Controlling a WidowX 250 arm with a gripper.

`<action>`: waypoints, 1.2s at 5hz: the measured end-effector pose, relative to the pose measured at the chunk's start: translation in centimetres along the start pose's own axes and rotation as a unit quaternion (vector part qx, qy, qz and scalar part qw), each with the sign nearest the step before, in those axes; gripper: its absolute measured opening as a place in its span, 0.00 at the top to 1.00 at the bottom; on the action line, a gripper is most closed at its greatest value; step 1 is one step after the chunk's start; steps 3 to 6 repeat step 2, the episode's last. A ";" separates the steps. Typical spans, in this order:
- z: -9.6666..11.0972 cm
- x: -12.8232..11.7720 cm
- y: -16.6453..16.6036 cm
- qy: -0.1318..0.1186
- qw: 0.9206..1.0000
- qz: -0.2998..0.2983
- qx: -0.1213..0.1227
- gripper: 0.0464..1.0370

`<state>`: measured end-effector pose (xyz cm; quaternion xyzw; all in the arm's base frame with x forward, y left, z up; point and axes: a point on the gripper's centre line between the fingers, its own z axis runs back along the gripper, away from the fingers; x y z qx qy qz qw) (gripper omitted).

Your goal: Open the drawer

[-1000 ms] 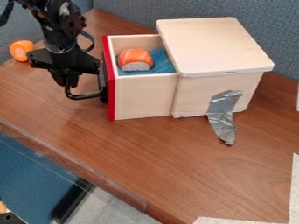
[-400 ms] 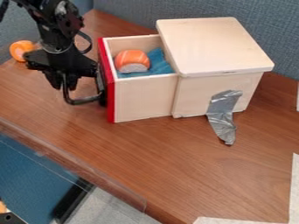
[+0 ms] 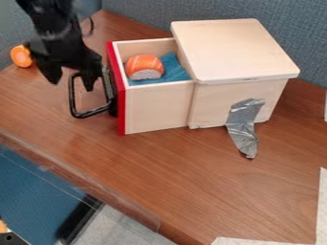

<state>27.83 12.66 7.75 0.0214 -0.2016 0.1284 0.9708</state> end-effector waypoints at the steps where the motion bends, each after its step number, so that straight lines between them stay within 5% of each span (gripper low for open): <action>1: 3.1 1.2 0.3 0.001 0.995 -0.084 -0.059 0.04; 2: 7.2 1.8 0.9 0.007 0.983 -0.148 -0.107 0.04; 6: 7.2 1.8 0.9 0.007 0.983 -0.148 -0.107 0.04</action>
